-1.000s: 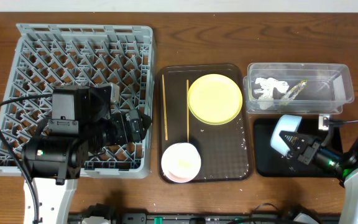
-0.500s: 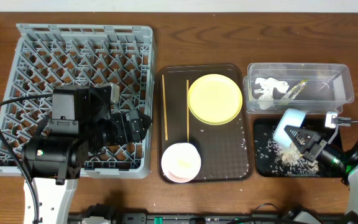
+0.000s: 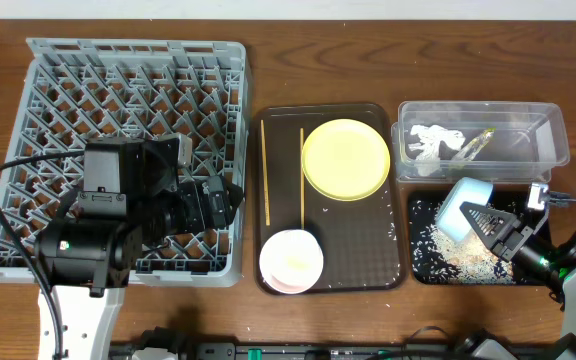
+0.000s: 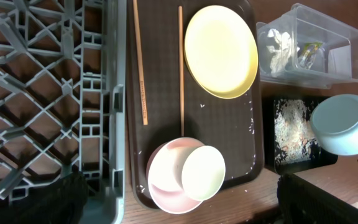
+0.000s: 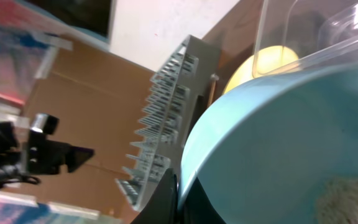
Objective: Sort waste into correct bins and load items into the dishwasher
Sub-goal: 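Tip the light-blue bowl over the black tray to dump the rice, then set the light-blue bowl back on the tray and grasp the white cup, then lift the white cup with the right gripper and hand it to the left gripper, then carry the white cup with the left gripper and place it in the dish rack, then move the left gripper back over the tray toward the chopsticks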
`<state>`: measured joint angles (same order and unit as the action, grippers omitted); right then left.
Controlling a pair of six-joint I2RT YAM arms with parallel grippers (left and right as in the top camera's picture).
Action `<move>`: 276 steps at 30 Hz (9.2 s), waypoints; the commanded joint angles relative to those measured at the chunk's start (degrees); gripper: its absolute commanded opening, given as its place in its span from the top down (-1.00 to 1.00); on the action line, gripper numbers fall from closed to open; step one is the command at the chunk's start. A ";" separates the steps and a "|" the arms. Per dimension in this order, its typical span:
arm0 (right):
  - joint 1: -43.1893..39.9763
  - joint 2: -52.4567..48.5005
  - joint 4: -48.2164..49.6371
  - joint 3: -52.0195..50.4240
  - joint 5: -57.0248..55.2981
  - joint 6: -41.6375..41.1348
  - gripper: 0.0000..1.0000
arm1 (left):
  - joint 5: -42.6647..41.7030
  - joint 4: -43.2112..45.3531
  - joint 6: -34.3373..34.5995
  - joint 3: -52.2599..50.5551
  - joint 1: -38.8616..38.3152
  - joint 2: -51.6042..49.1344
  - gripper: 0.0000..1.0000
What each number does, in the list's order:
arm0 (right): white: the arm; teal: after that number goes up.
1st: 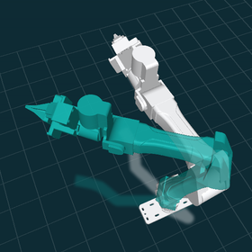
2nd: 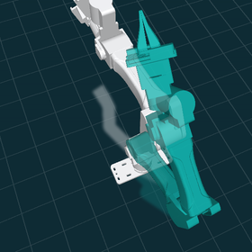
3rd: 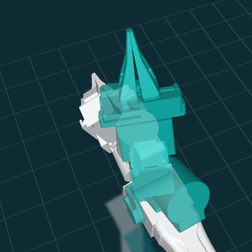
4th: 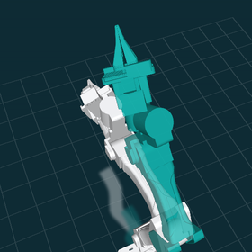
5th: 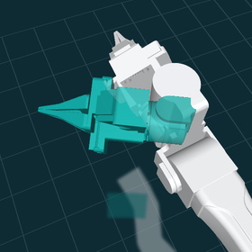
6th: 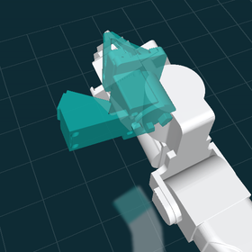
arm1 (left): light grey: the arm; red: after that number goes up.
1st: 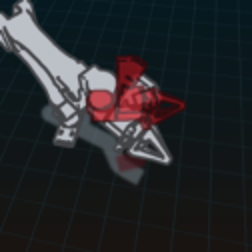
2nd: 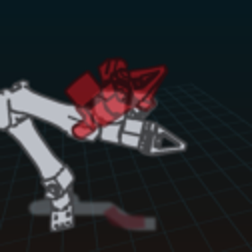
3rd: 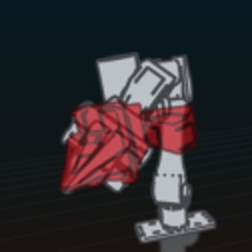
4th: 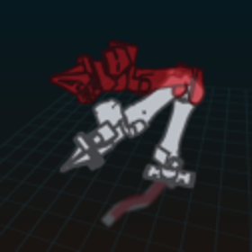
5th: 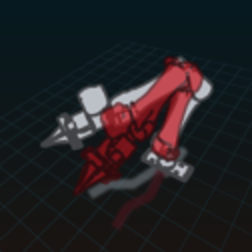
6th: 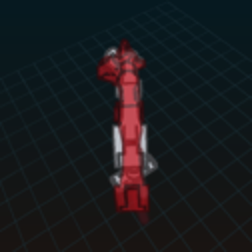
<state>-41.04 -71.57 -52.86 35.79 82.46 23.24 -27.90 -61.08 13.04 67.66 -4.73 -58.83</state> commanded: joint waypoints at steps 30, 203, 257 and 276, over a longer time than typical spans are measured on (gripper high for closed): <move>14.21 7.69 -10.12 10.23 -20.76 -10.43 0.98 | 0.50 0.07 -1.16 1.57 -0.22 0.00 -0.96; 66.84 -11.15 23.63 24.15 -51.41 -45.35 -0.20 | 13.38 -9.73 3.85 4.26 18.58 -3.58 -0.40; 71.43 -11.15 17.07 24.15 -55.28 -41.59 -0.24 | 11.45 -11.98 7.21 7.32 46.42 -18.34 -0.87; 77.33 -11.15 14.40 24.20 -73.40 -48.94 -0.17 | 8.92 -12.13 -13.22 7.15 -2.14 -12.72 -0.69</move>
<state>36.18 -82.78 -39.20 59.66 15.79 -21.82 -23.59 -72.75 3.05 74.30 2.50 -71.94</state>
